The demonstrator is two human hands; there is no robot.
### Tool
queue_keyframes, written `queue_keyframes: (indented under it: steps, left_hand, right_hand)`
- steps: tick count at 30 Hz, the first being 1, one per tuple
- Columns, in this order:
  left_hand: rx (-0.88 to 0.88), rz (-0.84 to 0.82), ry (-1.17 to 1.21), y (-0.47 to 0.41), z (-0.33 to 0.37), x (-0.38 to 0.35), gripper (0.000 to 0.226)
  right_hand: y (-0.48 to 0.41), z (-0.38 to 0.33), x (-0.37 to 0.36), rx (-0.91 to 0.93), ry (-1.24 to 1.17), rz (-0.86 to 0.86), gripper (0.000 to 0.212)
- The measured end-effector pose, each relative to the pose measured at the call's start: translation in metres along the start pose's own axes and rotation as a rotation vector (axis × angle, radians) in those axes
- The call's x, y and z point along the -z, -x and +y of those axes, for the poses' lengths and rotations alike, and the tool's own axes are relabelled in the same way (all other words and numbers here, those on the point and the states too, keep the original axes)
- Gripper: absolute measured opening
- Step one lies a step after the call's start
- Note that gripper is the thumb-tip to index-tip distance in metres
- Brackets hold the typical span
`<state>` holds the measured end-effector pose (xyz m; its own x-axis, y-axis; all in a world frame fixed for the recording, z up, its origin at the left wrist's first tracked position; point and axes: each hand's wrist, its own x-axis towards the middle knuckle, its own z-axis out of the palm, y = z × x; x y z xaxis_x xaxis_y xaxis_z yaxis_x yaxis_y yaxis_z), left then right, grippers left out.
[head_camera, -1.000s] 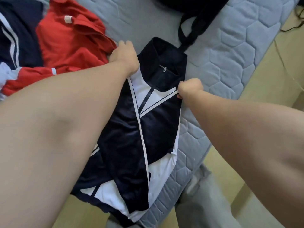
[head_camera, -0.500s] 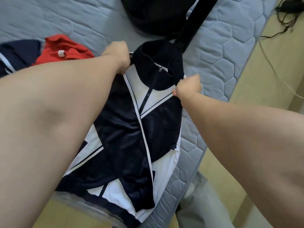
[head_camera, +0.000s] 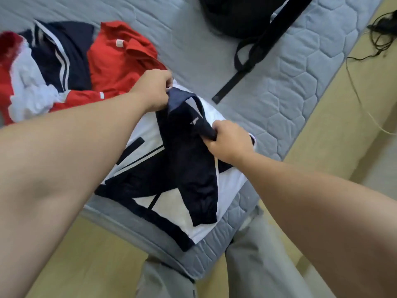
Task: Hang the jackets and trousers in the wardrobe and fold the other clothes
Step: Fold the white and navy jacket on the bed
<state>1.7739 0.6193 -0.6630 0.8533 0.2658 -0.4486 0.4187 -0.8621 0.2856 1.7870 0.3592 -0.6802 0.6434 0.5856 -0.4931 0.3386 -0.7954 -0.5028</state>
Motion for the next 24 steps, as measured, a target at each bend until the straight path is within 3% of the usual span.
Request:
queue_keyframes:
  steps: [3, 10, 16, 24]
  left_hand:
    - [-0.064, -0.035, -0.031, 0.067, -0.030, -0.011, 0.020]
    - [-0.196, -0.135, -0.156, 0.198, -0.101, -0.063, 0.019]
    - [-0.228, -0.144, -0.185, 0.243, -0.139, -0.124, 0.025]
    - [-0.413, 0.054, -0.311, 0.265, -0.159, -0.168, 0.013]
  right_hand:
    - [0.039, -0.025, -0.038, 0.187, 0.140, -0.111, 0.041]
    - [0.101, -0.067, -0.129, 0.366, 0.389, -0.385, 0.016]
    - [0.127, -0.082, -0.192, 0.325, 0.619, -0.467, 0.015]
    - [0.132, -0.088, -0.229, 0.293, 0.828, -0.591, 0.031]
